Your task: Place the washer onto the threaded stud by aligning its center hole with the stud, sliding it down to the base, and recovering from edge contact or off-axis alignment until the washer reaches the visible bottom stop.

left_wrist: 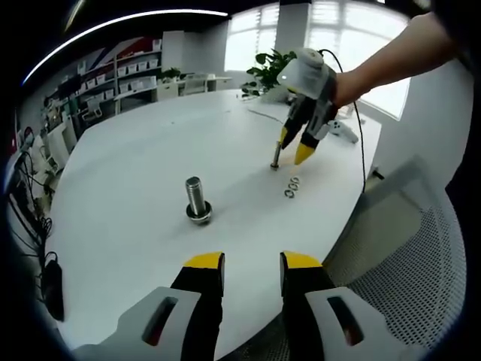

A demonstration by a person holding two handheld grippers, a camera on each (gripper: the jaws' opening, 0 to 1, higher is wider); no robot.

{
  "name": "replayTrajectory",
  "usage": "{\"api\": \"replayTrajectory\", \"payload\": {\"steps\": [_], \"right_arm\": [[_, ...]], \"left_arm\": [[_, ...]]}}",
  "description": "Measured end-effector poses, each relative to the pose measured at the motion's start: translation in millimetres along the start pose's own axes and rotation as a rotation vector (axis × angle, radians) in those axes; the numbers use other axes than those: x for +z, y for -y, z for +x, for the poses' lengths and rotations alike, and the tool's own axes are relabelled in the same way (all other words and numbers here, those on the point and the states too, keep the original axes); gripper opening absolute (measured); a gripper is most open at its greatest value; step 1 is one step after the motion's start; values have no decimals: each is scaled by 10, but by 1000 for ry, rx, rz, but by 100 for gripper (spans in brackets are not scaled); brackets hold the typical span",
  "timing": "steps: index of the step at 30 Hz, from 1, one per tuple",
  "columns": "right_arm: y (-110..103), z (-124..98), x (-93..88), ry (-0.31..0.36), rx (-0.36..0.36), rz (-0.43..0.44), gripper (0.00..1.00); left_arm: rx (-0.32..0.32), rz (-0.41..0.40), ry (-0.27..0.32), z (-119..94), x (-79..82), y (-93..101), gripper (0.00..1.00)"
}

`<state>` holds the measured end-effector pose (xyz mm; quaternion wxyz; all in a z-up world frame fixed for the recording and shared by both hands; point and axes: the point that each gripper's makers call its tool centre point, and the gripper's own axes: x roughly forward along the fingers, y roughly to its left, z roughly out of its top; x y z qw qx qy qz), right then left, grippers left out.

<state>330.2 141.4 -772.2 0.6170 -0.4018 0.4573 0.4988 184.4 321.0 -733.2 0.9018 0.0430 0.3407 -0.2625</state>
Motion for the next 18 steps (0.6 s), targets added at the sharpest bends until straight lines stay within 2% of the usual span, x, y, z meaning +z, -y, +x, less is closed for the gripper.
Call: {"api": "replayTrajectory", "payload": {"steps": [11,18], "right_arm": [[-128,5,-217,-10,2,39,35],[-201,32,-245,4,11,73,35]], "left_arm": [[-4,7,1,2,-3,10,28],[-6,14,-8,7,-18,29,28]]}}
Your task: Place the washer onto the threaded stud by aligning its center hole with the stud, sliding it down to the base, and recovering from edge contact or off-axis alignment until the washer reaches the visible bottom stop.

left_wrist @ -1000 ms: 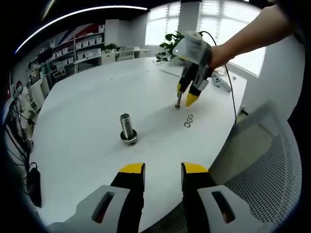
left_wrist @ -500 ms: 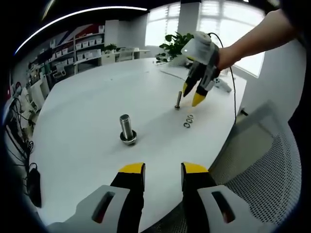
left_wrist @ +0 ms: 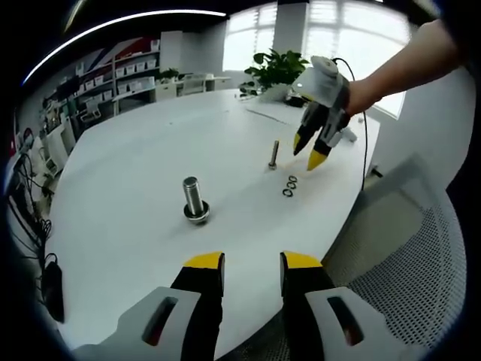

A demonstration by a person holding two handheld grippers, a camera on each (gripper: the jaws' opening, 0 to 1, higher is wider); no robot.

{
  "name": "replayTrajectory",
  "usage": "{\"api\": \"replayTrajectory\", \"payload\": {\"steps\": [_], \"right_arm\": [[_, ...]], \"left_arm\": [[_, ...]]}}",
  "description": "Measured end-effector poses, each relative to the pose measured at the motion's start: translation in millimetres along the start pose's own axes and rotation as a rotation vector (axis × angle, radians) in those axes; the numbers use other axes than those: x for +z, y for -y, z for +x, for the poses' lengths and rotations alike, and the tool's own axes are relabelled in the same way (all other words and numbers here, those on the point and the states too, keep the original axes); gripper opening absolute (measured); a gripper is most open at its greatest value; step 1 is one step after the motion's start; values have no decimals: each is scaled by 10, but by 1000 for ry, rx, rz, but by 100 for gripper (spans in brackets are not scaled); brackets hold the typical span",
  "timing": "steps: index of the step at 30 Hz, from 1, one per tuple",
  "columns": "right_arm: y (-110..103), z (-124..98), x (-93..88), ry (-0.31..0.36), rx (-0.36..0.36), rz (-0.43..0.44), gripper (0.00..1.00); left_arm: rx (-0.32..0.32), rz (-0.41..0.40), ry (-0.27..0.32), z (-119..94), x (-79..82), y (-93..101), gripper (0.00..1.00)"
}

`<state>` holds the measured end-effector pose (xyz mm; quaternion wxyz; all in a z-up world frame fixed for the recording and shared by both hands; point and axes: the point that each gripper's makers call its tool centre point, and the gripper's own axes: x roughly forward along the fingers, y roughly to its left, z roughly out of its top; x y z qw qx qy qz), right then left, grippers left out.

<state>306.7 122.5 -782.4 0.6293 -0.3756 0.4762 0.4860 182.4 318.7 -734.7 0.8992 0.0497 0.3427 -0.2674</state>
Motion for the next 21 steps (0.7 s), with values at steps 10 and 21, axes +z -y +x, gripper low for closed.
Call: {"api": "replayTrajectory", "payload": {"steps": [10,21], "right_arm": [[-68,33,-28,-9,11,4,35],[-179,109,37,12,33,0,33]], "left_arm": [[-1,-4,-6,5,-14,-1,28],[12,-12,2,0,0,-39,28]]}}
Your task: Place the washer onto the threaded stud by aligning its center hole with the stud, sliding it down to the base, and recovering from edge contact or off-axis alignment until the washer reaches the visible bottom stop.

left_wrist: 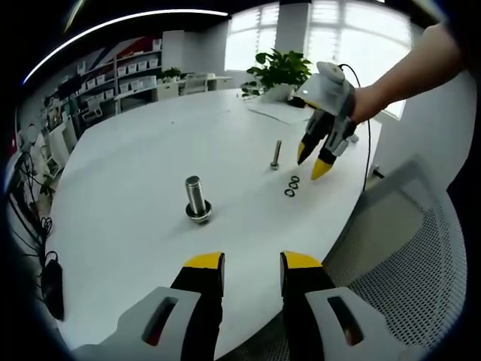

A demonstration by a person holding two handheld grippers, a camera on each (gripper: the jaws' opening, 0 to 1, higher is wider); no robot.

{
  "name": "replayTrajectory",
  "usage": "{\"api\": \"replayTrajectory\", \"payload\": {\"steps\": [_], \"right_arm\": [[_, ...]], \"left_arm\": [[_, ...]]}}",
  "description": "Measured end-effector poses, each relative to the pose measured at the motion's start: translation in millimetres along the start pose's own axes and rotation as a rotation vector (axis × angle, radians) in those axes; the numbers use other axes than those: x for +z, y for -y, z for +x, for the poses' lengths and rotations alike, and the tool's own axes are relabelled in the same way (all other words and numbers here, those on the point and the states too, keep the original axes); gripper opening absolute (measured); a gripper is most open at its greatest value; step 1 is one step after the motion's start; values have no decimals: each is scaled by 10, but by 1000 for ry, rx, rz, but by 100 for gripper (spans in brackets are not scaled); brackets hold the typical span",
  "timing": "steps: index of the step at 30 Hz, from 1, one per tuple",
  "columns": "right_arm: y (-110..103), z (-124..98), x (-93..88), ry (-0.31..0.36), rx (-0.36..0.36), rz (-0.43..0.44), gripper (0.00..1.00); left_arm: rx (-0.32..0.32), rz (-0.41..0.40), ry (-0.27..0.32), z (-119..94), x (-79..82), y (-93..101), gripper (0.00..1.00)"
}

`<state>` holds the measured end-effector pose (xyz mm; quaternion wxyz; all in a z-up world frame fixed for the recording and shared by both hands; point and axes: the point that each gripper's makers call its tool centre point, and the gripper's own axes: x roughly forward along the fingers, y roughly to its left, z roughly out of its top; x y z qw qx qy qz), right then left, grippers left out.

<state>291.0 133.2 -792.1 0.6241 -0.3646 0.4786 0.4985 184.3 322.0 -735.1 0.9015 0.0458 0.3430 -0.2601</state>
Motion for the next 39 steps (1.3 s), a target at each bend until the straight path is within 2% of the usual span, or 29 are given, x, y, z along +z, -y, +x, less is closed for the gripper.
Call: {"api": "replayTrajectory", "payload": {"steps": [7,23,31,35,39], "right_arm": [[-45,52,69,18,0,-20,30],[-28,113,178,5,-6,-83,24],[-115,142,190,-31,2,-229,16],[-85,141,198,-71,7,-135,16],[-91,151,197,-106,9,-179,16]], "left_arm": [[2,-7,-6,1,-10,-6,28],[11,-18,9,-11,17,-32,28],[6,-19,8,-1,14,-26,28],[5,-17,16,-11,32,-21,28],[6,-19,16,-12,31,-26,28]]}}
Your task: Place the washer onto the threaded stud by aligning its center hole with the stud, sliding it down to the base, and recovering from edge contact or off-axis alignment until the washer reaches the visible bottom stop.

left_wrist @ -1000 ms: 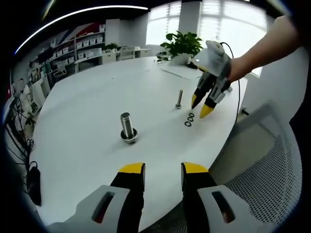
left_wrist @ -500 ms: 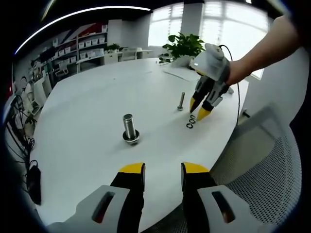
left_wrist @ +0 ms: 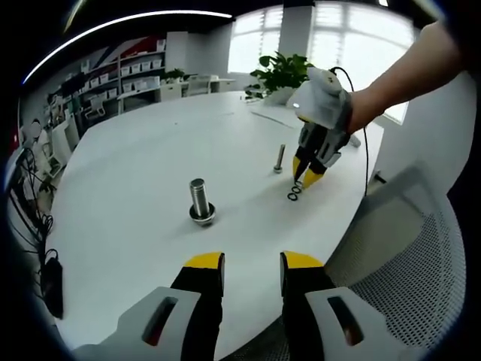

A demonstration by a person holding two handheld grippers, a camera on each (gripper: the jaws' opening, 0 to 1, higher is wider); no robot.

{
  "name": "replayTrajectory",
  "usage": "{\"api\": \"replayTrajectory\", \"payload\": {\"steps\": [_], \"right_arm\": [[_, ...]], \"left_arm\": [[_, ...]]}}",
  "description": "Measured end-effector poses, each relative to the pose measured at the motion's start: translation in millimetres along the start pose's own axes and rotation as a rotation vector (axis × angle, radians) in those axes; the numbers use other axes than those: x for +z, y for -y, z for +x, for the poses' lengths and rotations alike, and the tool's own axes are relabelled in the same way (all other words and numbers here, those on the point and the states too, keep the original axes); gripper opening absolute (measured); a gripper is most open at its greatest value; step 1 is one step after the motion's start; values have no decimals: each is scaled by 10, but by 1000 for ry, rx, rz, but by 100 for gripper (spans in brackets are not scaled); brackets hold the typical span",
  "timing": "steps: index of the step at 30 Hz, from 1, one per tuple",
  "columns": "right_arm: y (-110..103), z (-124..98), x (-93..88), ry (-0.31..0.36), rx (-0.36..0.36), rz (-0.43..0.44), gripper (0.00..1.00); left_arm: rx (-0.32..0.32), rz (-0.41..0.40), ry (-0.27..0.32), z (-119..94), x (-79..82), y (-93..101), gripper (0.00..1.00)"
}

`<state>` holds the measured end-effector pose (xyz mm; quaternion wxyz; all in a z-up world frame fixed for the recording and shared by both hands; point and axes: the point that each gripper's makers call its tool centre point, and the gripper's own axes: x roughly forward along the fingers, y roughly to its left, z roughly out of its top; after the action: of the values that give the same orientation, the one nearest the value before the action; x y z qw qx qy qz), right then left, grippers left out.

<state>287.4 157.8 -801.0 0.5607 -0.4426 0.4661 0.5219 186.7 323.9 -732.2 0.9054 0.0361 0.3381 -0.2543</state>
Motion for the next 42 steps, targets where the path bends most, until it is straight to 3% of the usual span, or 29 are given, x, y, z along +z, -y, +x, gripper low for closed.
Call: {"api": "replayTrajectory", "payload": {"steps": [13,16,18,22,32,42], "right_arm": [[-2,9,8,-121,-35,3,15],[-2,-2,-10,-99,-28,30,15],[-6,-23,21,-97,-58,-57,15],[-22,-27,23,-97,-64,13,15],[-16,-29,-9,-10,-62,42,14],[-13,-32,-48,30,-47,110,14]], "left_arm": [[-2,3,0,-2,-1,10,28],[-2,4,1,0,-2,6,28],[-1,4,5,-5,6,6,28],[-1,2,8,-7,11,4,28],[-6,-7,14,-11,15,9,28],[-11,-16,14,-9,8,11,28]]}}
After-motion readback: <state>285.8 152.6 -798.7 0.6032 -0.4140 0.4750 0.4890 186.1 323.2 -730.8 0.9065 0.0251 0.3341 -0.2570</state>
